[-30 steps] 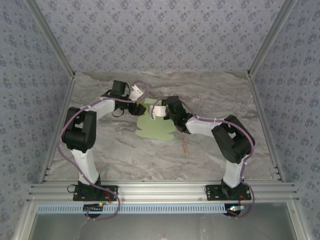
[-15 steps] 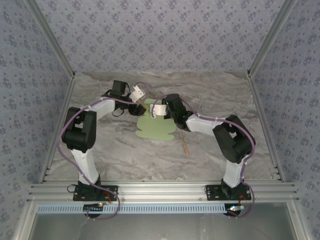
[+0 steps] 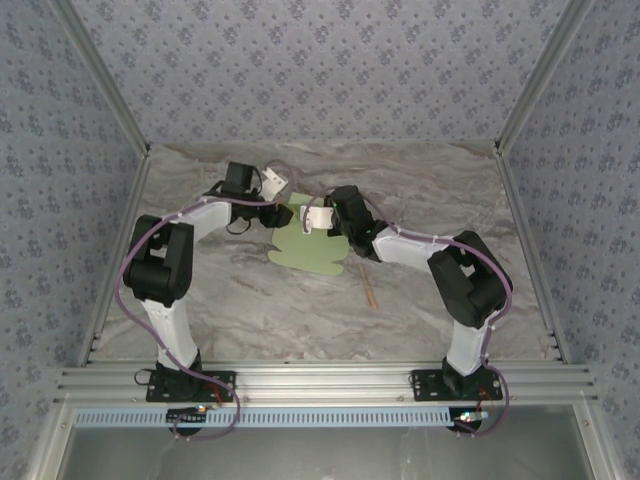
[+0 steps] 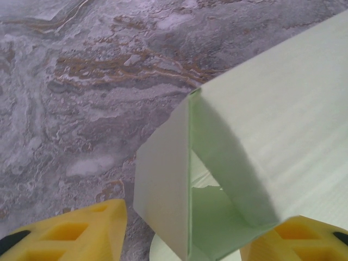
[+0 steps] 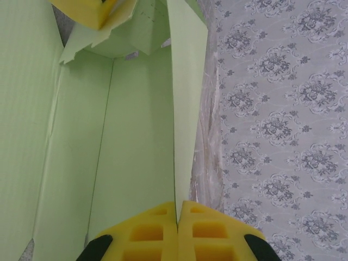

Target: Fold the paper box

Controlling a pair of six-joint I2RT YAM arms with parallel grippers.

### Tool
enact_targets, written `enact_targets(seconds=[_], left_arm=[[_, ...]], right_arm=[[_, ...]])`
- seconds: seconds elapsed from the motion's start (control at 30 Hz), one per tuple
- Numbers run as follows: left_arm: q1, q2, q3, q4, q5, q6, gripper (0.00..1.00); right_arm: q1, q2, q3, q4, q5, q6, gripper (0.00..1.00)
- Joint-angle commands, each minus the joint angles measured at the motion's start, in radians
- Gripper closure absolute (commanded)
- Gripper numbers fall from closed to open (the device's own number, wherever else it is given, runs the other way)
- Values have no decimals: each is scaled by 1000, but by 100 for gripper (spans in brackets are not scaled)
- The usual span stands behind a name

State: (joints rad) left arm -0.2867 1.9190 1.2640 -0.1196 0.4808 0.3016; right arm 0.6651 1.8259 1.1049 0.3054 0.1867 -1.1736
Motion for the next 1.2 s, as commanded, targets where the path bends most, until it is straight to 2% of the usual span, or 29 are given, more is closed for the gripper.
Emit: enact_targets(seconds=[0.0,0.37,0.6,0.87,0.97,1.07,1.17], left_arm=[[-2,-56,4,149,-35,-32,42],[3,-31,56,8,65,277,34],[15,-13,92,-6,96,262,37],[29,-16,89,28,-6,153,49],[30,-19,84,12,14,155,49],[33,-8,93,-40,51,185,47],[43,22,130,-108,71,198,47]], right_arm=[[42,-17,16,-126,-150,21,100],[18,-12,78,-263,-194,40,100],[21,-5,79,-276,-209,45,100],[22,-6,79,-286,-195,30,100],[26,8,78,-271,-144,-22,100],[26,37,55,-176,-60,-101,100],[20,59,53,-138,-40,-126,100]])
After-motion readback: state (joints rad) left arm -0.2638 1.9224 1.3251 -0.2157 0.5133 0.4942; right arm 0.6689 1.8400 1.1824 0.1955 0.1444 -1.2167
